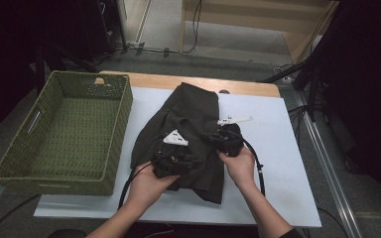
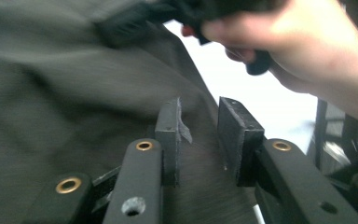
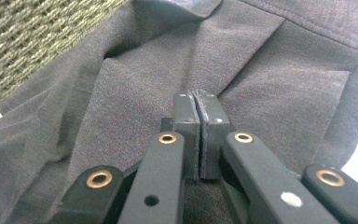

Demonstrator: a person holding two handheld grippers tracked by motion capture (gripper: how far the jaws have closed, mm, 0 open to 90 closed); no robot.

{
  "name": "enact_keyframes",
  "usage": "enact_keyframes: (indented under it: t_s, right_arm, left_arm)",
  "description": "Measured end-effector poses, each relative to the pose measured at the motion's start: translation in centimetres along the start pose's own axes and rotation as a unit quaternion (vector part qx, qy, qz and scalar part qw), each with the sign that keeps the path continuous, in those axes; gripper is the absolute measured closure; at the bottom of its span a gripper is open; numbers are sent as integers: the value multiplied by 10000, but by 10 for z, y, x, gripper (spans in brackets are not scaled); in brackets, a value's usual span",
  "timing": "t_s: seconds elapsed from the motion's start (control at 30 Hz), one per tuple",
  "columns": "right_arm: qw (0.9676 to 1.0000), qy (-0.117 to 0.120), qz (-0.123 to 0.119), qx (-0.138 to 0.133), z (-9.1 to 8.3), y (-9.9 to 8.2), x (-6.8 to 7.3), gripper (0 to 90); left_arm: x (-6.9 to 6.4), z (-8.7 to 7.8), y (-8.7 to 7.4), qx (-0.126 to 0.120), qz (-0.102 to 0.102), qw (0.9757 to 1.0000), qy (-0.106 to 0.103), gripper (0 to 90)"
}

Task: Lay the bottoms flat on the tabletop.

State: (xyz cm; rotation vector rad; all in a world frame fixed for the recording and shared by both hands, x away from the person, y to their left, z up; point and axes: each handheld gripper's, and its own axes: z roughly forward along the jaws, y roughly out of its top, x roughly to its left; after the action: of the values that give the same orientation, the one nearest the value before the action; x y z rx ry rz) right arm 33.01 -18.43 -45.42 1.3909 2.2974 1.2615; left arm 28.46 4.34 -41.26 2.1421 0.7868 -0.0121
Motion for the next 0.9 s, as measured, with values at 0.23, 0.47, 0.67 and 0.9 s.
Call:
enact_keyframes:
  t_s: [0.23, 0.47, 0.67, 0.9]
  right_arm:
    - [10000, -78, 16, -58, -12, -5, -10, 858]
    - [9998, -156, 32, -85, -26, -12, -21, 850]
    - [9995, -294, 17, -68, -34, -17, -28, 846]
    - [9994, -337, 30, -53, -35, -24, -34, 799]
  left_arm:
    - [23, -10, 1, -110, -200, 9993, 287, 460]
    - [47, -13, -3, -257, -432, 9977, 464, 382]
    - [57, -14, -5, -291, -488, 9964, 631, 360]
    - [65, 8, -11, -19, -590, 9969, 527, 340]
